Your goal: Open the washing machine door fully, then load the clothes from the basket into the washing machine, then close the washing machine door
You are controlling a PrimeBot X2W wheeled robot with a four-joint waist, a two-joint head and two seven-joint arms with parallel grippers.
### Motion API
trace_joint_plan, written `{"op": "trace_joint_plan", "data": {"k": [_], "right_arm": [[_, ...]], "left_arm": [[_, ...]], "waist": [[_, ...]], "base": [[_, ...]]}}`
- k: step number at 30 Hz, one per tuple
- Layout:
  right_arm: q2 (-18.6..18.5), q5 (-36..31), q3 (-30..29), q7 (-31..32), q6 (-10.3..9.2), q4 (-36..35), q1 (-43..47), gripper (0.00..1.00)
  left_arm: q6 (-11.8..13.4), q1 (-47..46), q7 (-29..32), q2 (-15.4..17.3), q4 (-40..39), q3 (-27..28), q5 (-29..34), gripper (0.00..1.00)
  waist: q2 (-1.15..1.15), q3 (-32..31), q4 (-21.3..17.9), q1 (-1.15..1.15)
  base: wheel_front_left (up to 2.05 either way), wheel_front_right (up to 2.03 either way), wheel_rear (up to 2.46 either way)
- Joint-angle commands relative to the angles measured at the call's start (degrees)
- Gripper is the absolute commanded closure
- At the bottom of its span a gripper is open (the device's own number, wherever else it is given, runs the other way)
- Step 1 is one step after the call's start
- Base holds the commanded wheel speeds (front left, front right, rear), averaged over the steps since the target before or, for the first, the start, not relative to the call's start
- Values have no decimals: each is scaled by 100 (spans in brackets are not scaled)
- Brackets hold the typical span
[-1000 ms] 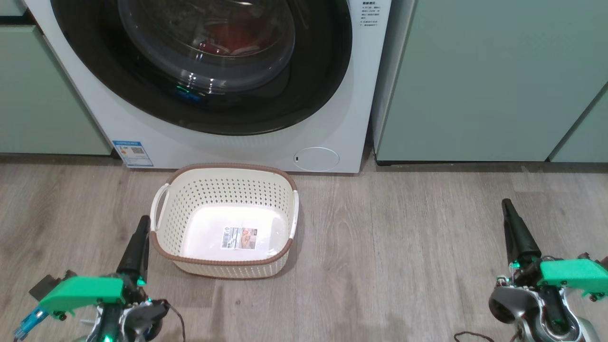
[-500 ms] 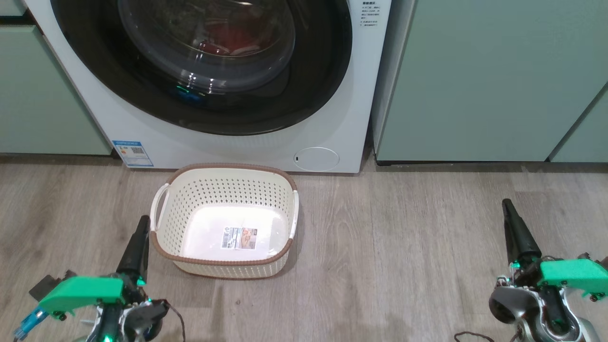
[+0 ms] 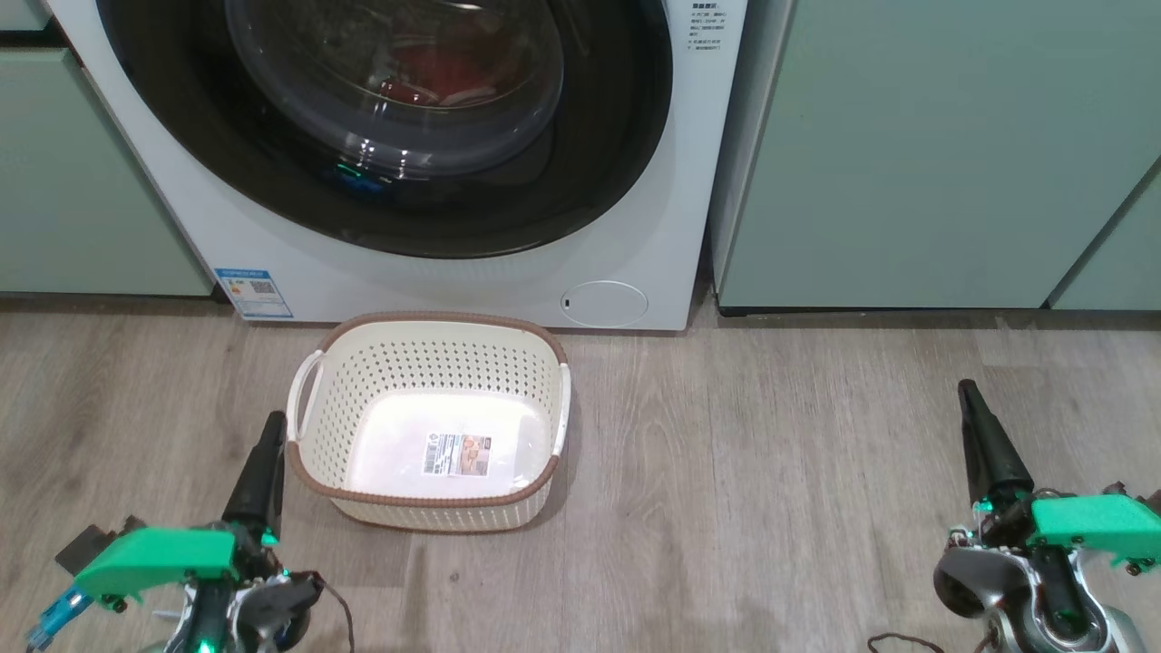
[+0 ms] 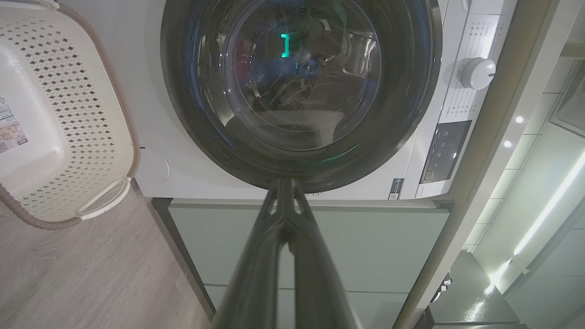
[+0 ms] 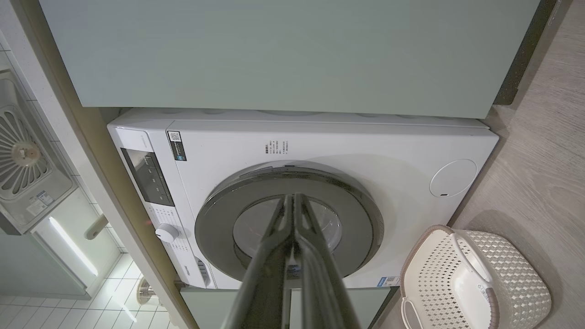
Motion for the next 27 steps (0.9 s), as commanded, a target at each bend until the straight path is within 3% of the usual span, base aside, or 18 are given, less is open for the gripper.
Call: {"op": "trace_joint_plan", "data": {"k": [1,27], "right_arm": [[-48,-51,97,27,0,-186,-287,100],[-45,-55,91,31,0,-186,-287,100]], "left_arm": [[-52,-282,34,36,-167,212,43,100],[-52,-283,41,29,-167,221,50,100]], "waist": [[0,0,0,0],[0,0,0,0]], "base": [[0,0,0],[0,0,0]]}}
